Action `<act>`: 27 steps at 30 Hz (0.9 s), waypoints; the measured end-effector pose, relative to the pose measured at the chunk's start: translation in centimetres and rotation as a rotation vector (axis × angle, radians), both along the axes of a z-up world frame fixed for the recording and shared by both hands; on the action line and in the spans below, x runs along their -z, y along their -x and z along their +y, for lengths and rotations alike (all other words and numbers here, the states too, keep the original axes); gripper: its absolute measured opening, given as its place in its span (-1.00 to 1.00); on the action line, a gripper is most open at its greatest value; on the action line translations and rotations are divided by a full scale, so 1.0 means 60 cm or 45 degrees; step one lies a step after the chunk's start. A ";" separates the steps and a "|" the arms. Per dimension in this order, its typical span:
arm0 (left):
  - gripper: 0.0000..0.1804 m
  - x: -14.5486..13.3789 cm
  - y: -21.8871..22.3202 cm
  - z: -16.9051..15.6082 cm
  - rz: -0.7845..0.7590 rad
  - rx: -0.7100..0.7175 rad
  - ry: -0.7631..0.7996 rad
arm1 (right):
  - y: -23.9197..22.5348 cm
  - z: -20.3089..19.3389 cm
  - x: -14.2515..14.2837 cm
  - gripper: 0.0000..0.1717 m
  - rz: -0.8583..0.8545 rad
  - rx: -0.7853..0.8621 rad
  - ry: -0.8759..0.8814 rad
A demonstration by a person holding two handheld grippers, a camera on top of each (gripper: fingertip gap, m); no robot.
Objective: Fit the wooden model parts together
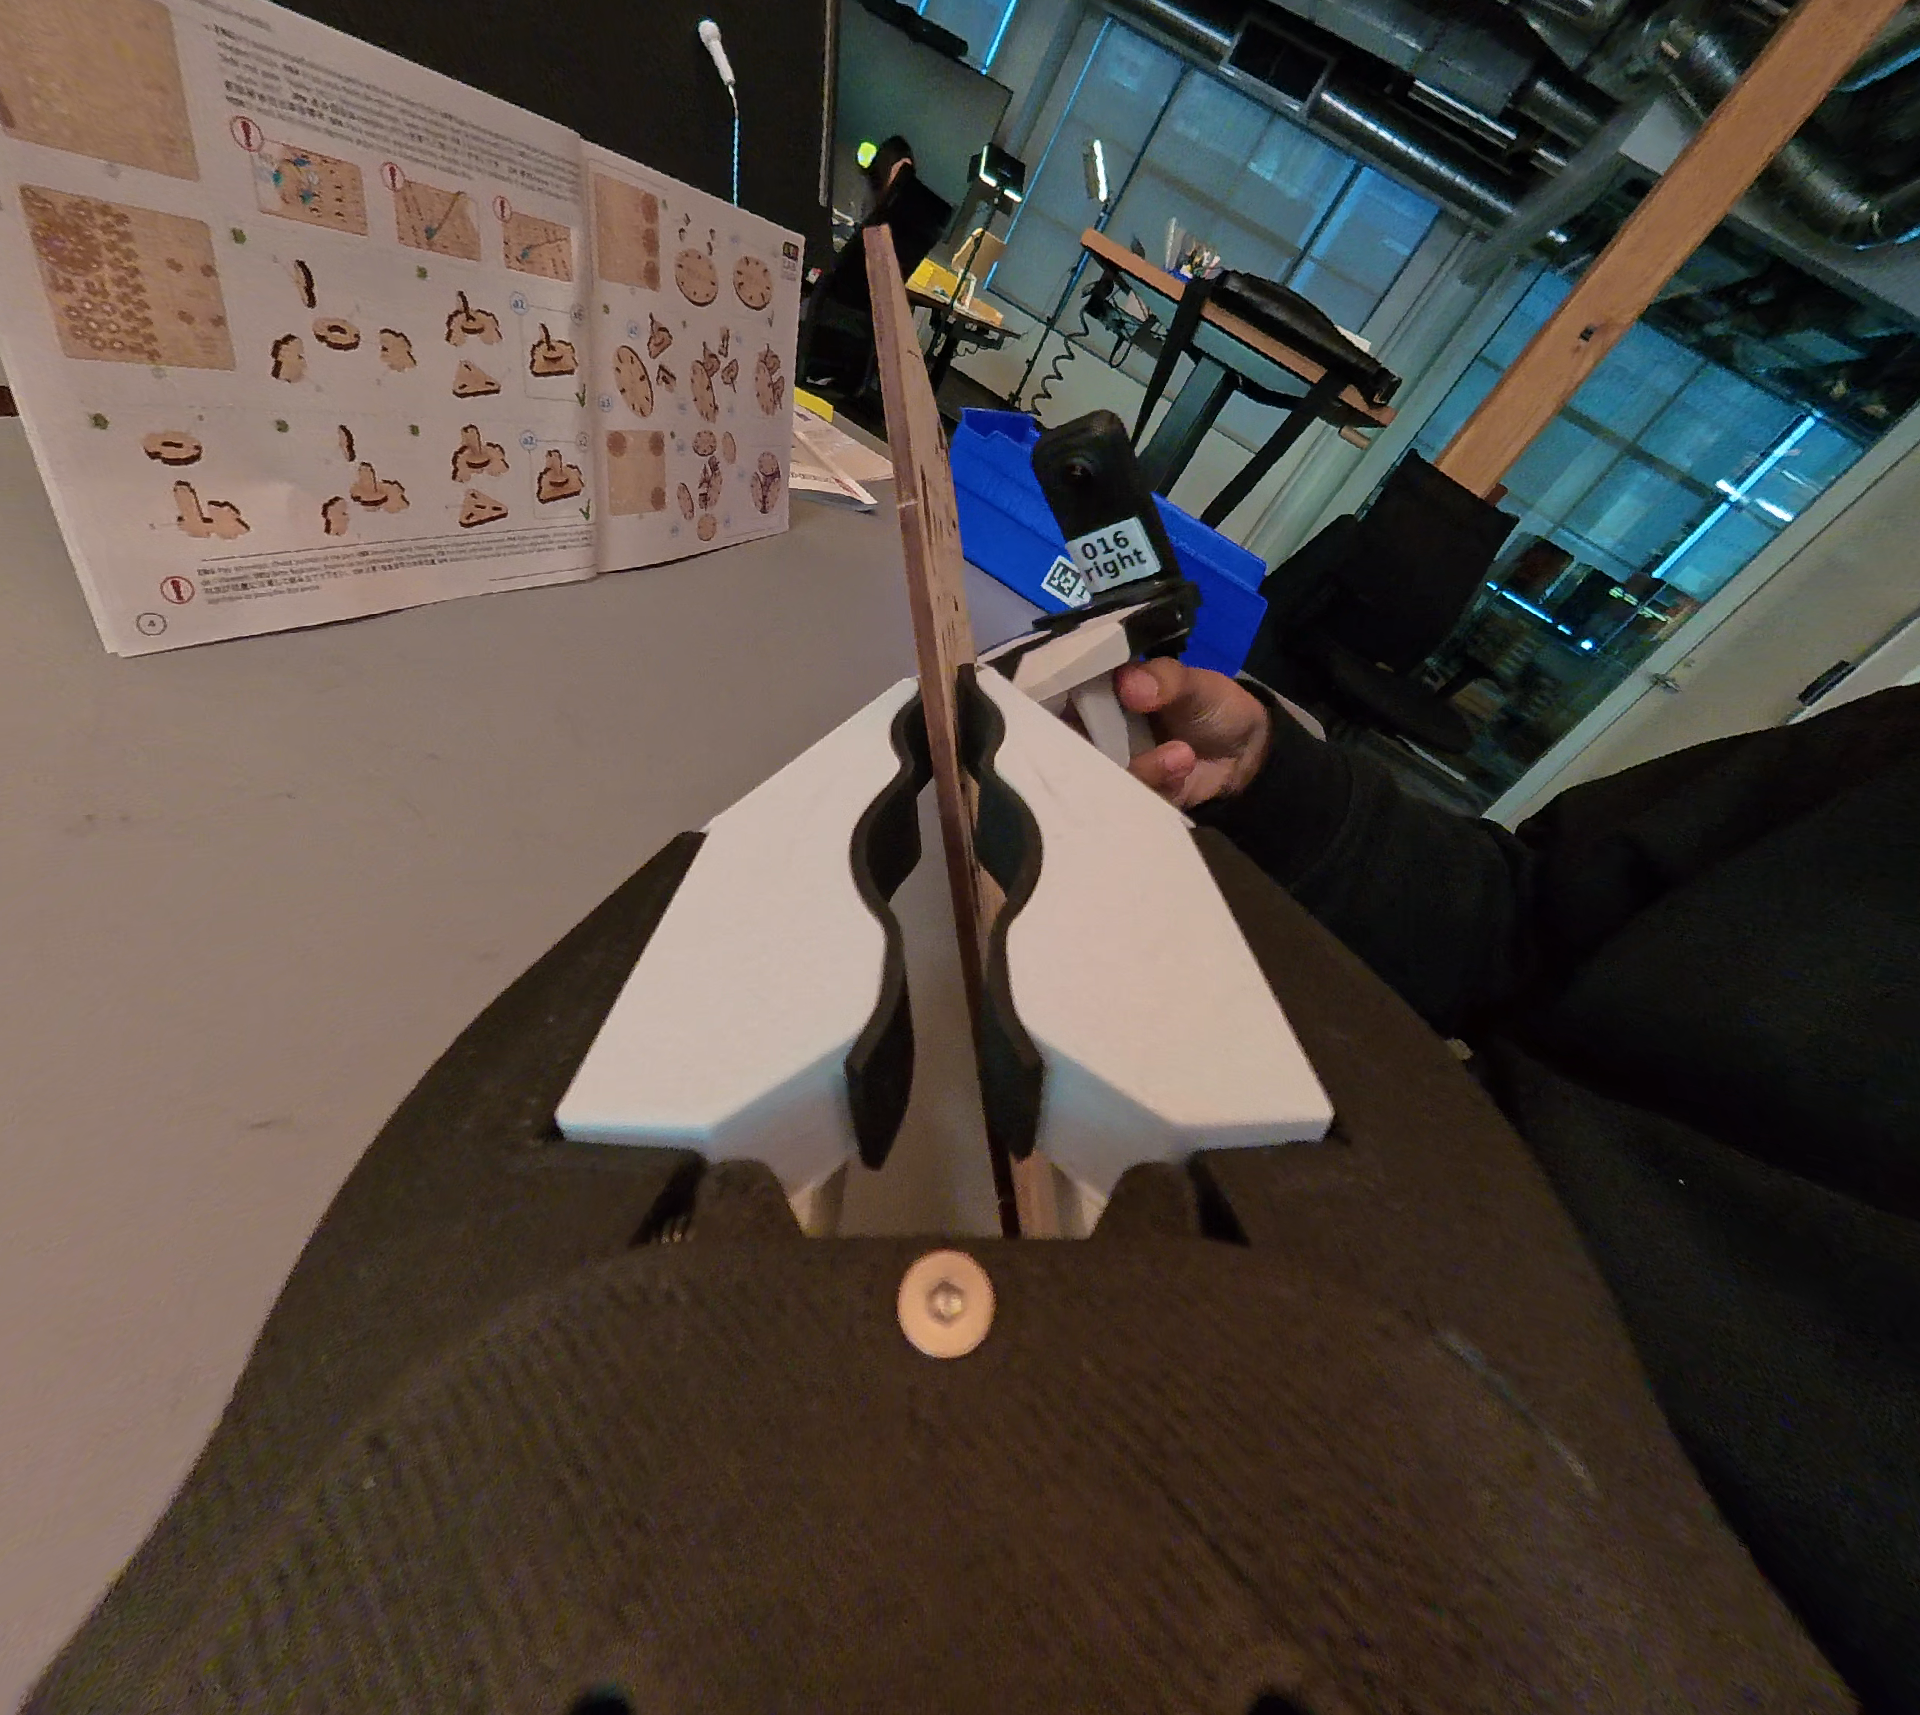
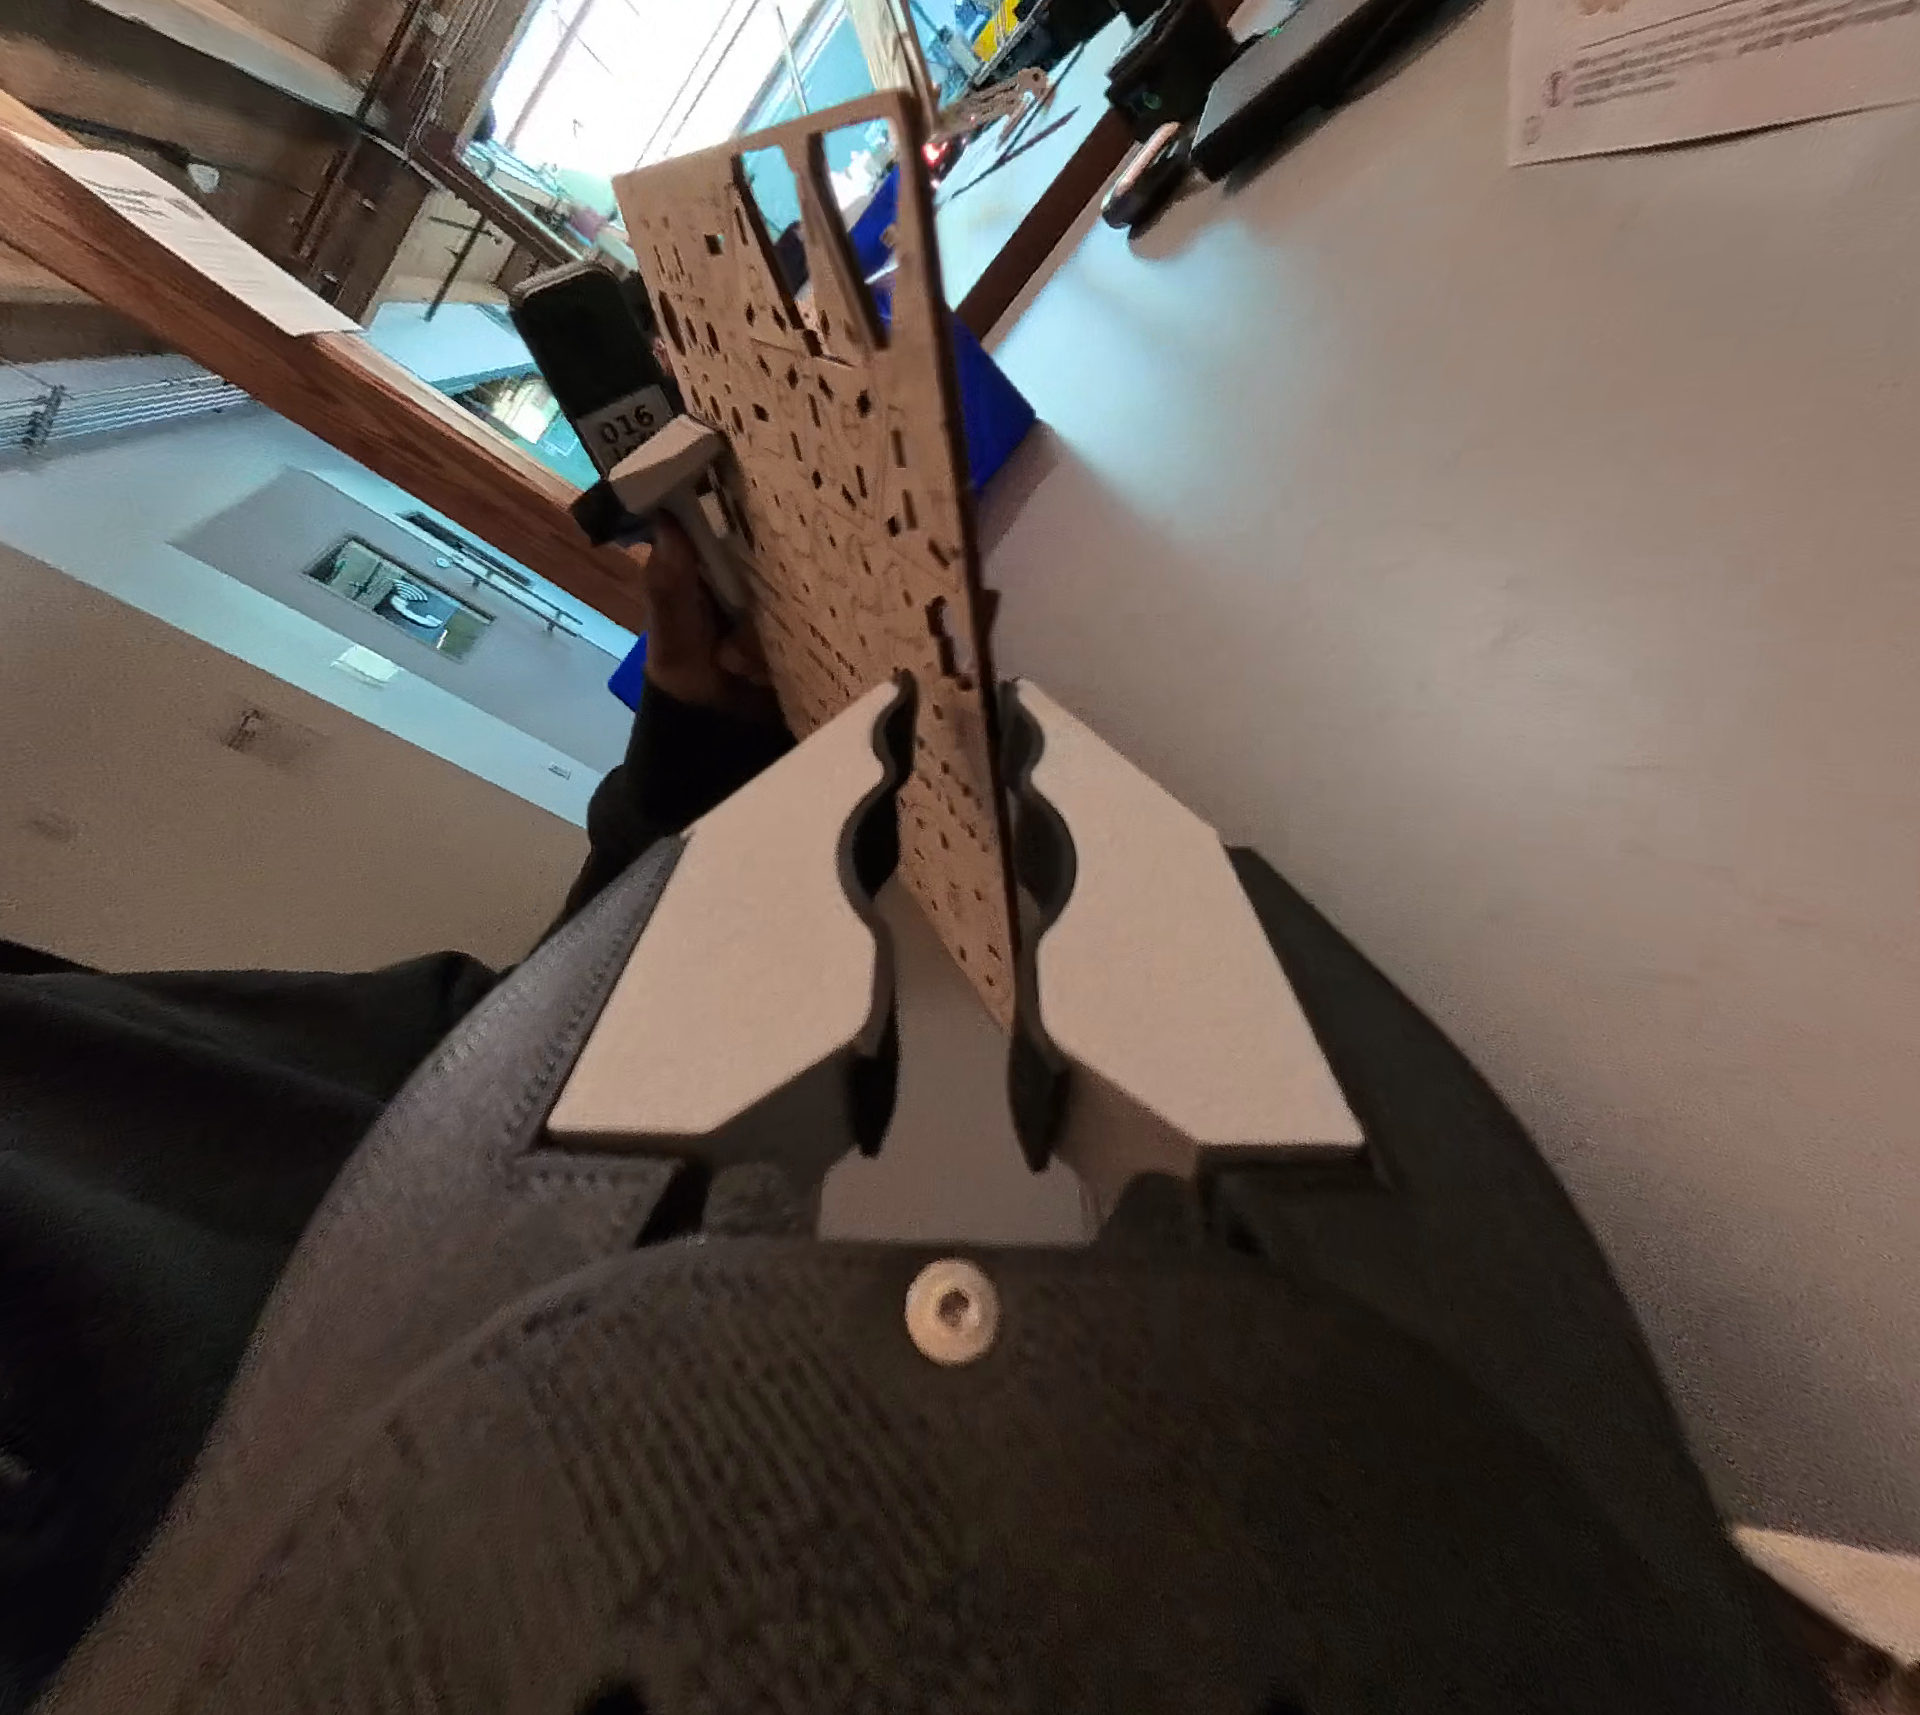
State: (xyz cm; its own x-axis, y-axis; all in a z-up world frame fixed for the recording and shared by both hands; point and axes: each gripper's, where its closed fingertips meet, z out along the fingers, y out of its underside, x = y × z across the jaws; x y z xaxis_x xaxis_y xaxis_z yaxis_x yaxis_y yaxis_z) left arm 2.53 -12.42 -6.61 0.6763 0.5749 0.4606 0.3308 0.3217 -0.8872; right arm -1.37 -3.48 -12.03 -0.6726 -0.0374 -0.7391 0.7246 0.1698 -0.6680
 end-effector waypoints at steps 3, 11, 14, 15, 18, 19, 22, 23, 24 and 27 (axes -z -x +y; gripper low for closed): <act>-1.00 -0.002 -0.002 -0.001 -0.002 0.013 -0.022 | -0.005 0.001 0.002 -0.91 0.017 -0.040 0.008; -1.00 -0.005 -0.001 -0.004 -0.002 0.004 -0.058 | -0.001 -0.004 0.001 -0.90 0.046 -0.009 0.032; -1.00 0.003 0.003 -0.005 -0.030 -0.017 -0.041 | 0.004 -0.004 0.006 -0.91 0.050 0.018 0.005; -1.00 0.005 0.004 -0.004 -0.039 -0.020 -0.035 | 0.005 -0.003 0.008 -0.91 0.061 0.022 -0.011; -0.99 0.010 0.007 -0.004 -0.060 -0.035 -0.019 | 0.010 -0.005 0.015 -0.89 0.082 0.051 -0.058; -0.99 0.011 0.007 -0.004 -0.063 -0.039 -0.015 | 0.011 -0.005 0.016 -0.89 0.077 0.059 -0.066; -0.99 0.014 0.008 -0.006 -0.072 -0.051 -0.008 | 0.013 -0.008 0.019 -0.89 0.078 0.083 -0.091; -0.99 0.014 0.008 -0.007 -0.074 -0.055 -0.004 | 0.014 -0.008 0.020 -0.89 0.083 0.090 -0.099; -0.99 0.015 0.009 -0.007 -0.077 -0.057 -0.004 | 0.014 -0.009 0.020 -0.89 0.088 0.096 -0.107; -0.99 0.016 0.010 -0.008 -0.082 -0.067 0.000 | 0.015 -0.009 0.022 -0.88 0.098 0.112 -0.124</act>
